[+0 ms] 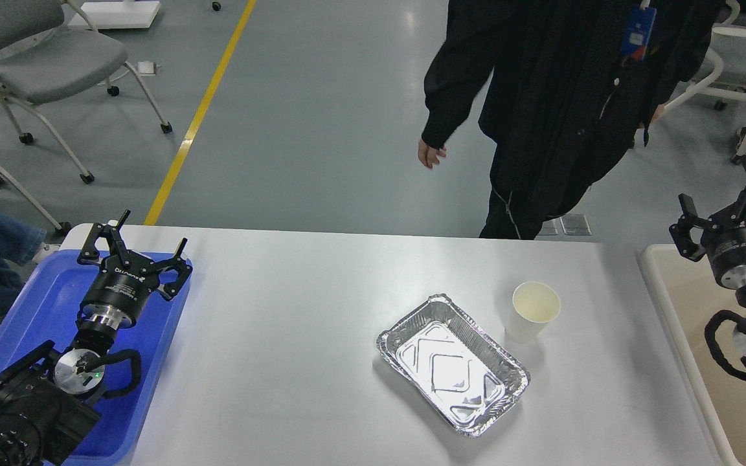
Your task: Tidy desktop
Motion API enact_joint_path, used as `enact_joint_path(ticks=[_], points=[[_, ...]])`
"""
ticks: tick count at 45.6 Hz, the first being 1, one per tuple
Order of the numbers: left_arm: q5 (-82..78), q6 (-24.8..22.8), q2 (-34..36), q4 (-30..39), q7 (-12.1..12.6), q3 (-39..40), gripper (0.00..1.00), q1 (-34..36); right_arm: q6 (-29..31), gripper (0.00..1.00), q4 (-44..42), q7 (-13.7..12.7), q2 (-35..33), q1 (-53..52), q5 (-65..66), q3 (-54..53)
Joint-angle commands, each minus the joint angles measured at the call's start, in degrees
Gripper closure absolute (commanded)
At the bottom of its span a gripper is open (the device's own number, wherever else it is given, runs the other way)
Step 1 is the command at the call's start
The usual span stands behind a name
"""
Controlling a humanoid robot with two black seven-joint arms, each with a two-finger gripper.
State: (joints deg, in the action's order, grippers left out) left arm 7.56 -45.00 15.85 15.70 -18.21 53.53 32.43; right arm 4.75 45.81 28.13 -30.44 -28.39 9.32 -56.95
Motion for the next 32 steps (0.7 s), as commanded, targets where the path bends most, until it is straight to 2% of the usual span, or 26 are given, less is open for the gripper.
enact_joint_path(ticks=[1,32], points=[[0.0,0.0,0.1,0.0,0.1,0.0,0.0,0.0,0.0,0.0,0.0,0.0,0.0,0.1,0.0,0.0],[0.0,0.0,0.0,-0.1,0.0,0.0,0.0,0.0,0.3,0.0,0.2,0.0,-0.1,0.4,0.0,0.0]])
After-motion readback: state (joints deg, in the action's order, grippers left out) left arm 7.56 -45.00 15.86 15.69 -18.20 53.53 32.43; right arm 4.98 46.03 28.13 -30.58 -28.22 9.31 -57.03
